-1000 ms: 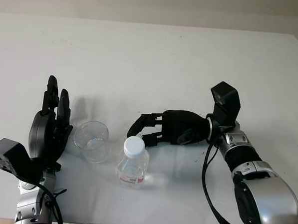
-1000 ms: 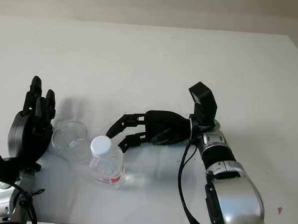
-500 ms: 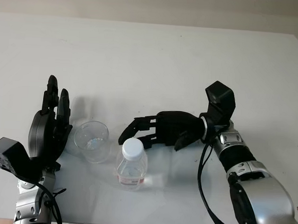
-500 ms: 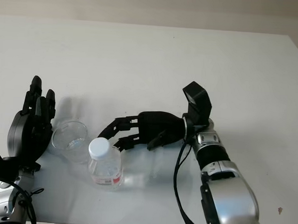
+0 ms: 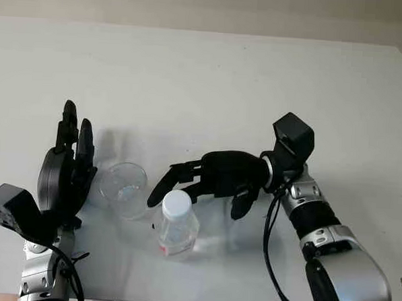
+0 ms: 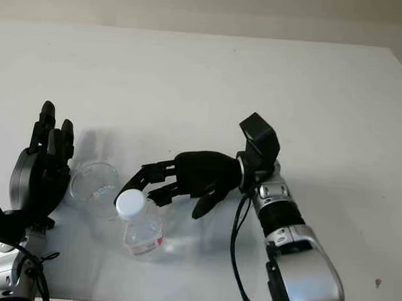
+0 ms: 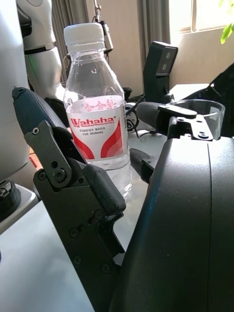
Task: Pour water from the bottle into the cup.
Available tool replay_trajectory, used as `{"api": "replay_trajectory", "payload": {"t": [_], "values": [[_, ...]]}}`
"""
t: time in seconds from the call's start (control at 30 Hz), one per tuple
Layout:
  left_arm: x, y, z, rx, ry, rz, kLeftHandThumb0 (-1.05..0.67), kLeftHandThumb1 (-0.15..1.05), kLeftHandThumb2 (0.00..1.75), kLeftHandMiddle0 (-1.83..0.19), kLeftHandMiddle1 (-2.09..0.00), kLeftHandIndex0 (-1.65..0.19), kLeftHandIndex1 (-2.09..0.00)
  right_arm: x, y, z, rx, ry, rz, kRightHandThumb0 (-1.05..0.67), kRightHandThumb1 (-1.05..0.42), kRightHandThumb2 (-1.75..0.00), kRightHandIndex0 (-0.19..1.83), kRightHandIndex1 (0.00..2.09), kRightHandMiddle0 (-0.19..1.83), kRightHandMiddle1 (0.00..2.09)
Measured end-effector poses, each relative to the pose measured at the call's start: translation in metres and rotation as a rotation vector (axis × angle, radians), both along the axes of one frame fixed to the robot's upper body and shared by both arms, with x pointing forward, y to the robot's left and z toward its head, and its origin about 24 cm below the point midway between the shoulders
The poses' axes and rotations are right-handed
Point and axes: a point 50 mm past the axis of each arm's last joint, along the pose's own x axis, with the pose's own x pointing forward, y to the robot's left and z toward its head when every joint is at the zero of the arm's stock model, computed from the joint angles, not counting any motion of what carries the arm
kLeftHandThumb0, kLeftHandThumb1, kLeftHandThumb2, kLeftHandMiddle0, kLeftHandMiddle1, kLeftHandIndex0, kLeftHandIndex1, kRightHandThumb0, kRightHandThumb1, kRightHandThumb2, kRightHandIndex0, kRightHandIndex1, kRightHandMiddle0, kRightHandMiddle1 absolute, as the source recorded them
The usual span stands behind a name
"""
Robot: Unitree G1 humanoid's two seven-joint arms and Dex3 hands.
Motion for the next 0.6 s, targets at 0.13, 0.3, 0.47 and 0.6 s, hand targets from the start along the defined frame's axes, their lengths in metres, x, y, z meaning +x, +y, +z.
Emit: {"api": "replay_trajectory", "payload": {"t": [0.13, 0.3, 0.47, 0.6], "values": [[0.0, 0.0, 0.0, 0.0, -0.001, 0.0, -0.75, 1.05, 0.49, 0.16, -0.05, 0.19, -0.05, -0.002, 0.002, -0.001, -0.004, 0.016, 0.005, -0.87, -0.81, -0.04, 0.37, 0.52, 0.12, 0.89], [0.0, 0.001, 0.0, -0.001, -0.002, 0.002, -0.75, 1.05, 0.48, 0.16, -0.05, 0.19, -0.05, -0.004, 0.009, -0.004, -0.009, 0.047, -0.012, -0.75, -0.76, -0.04, 0.31, 0.48, 0.05, 0.87], [-0.001, 0.003, 0.002, -0.001, -0.007, 0.007, -0.74, 1.05, 0.47, 0.15, -0.06, 0.18, -0.06, -0.009, 0.018, -0.009, -0.029, 0.037, -0.065, -0.66, -0.72, -0.05, 0.26, 0.47, -0.02, 0.98], [-0.002, 0.004, 0.003, -0.003, -0.008, 0.017, -0.74, 1.05, 0.46, 0.14, -0.06, 0.17, -0.06, -0.015, 0.022, -0.012, -0.036, 0.014, -0.088, -0.67, -0.71, -0.05, 0.27, 0.52, -0.06, 1.07]]}}
